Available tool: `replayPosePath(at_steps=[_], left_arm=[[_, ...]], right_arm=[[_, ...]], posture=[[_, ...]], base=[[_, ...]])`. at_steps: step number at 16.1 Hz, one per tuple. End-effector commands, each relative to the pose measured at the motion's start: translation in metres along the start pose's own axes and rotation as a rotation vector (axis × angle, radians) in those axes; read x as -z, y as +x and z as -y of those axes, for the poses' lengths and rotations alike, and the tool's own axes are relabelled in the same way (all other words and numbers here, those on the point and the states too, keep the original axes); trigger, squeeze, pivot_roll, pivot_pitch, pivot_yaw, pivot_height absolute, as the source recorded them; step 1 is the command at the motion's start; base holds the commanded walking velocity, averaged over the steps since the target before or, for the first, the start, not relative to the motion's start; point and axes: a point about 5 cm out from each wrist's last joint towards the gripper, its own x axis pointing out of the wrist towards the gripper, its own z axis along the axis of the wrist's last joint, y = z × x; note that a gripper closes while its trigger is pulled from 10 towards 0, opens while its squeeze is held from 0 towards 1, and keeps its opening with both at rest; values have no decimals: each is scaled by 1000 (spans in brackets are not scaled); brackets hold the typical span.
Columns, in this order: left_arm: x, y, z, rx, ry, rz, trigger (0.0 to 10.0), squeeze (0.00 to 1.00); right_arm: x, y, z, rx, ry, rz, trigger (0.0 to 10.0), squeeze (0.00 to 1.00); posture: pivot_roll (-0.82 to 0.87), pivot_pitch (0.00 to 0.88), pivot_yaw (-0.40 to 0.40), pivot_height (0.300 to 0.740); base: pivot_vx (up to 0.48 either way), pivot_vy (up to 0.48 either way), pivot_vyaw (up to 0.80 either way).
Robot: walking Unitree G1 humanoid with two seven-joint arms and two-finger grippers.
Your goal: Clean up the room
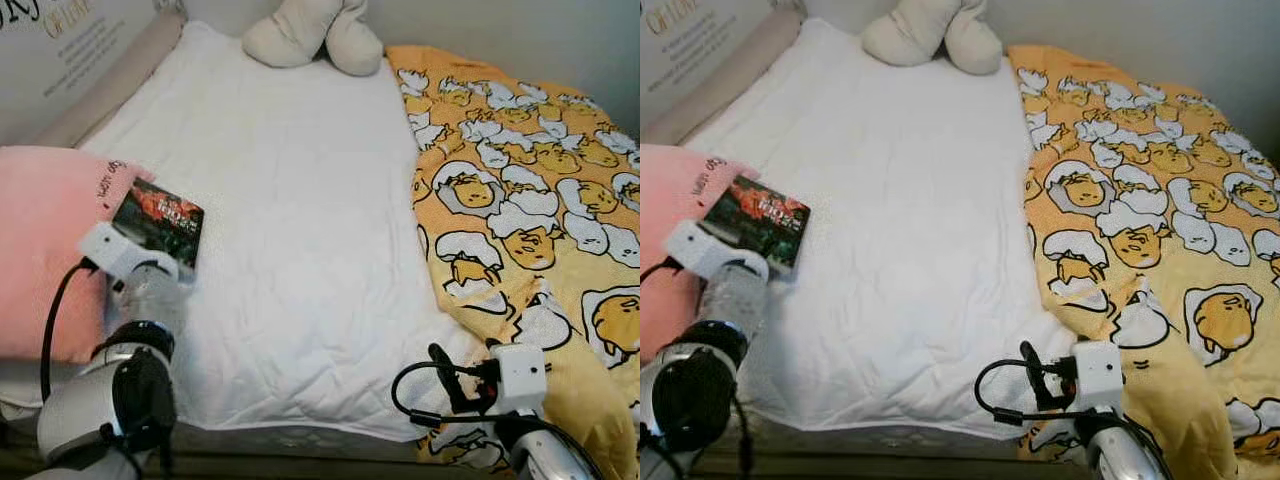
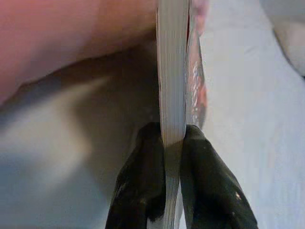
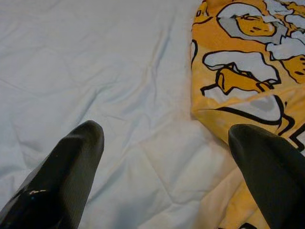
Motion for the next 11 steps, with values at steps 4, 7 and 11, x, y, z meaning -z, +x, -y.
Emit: replayPosePath(at_steps=[4,7,11], left_arm=[[41,-10,-7,3,-30,-167,10000,0],[40,-10,-15,-58,-6,-152,10000,0],[31,-7,-29,-103,124,-141,10000,0]], right_arm=[[-3,0,0,-18,-27,-15,10000,0],[-3,-1,0,-18,-30,-20,10000,0],[0,-3,1,-10,-27,-31,10000,0]], posture=[[-138,145,-137,740],[-142,145,-136,740],[-149,141,-130,740]], base=[[0,0,0],[0,0,0],[0,0,0]])
